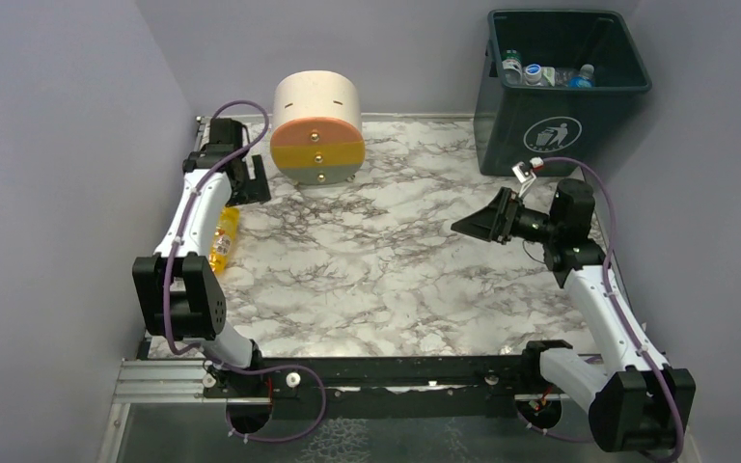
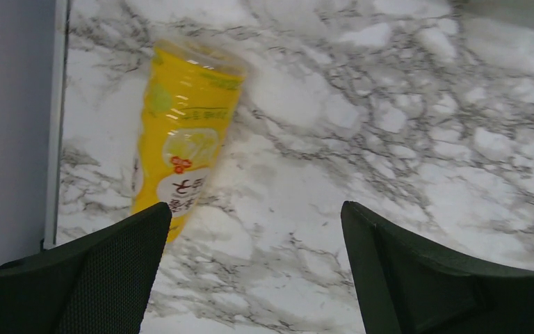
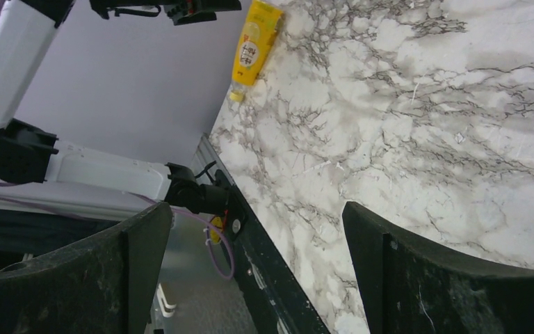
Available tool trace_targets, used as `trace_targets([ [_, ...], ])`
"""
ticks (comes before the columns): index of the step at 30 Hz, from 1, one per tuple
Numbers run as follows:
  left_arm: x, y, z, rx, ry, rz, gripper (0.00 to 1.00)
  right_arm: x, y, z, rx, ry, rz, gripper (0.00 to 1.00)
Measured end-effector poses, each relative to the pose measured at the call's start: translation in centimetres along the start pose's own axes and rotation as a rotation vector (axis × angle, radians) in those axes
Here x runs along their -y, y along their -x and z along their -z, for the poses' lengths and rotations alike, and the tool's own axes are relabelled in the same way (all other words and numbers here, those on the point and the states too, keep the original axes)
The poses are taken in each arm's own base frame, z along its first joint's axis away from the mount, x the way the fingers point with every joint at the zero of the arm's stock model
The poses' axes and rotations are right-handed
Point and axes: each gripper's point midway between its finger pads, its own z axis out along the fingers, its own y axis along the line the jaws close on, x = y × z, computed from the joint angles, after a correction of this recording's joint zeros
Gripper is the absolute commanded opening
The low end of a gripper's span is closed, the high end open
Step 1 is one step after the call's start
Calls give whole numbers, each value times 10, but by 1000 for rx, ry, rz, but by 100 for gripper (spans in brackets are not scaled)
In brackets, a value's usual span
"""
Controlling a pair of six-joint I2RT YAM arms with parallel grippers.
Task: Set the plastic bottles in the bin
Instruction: Pick up the plastic bottle at the center of the board.
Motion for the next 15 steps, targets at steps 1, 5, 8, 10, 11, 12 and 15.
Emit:
trace_targets([
  [1, -14, -4, -7, -22, 22, 10, 99, 0, 0, 0, -2, 2, 0, 96],
  [5, -57, -20, -25, -83, 87, 59, 99, -1, -2, -1, -7, 6, 2, 96],
  [8, -74, -32, -34, -118, 110, 74, 99, 0, -2, -1, -10, 5, 0, 96],
  [10, -78, -35, -43, -134, 109, 73, 99, 1, -3, -2, -15, 4, -2, 96],
  [11, -79, -37, -48, -142, 108, 73, 99, 2, -4, -3, -18, 4, -1, 96],
  [12, -79, -40, -54, -154, 104, 69, 99, 2, -4, -3, -20, 3, -1, 96],
  [15, -77, -50, -69, -190, 86, 67, 99, 3, -6, -4, -25, 2, 5, 96],
])
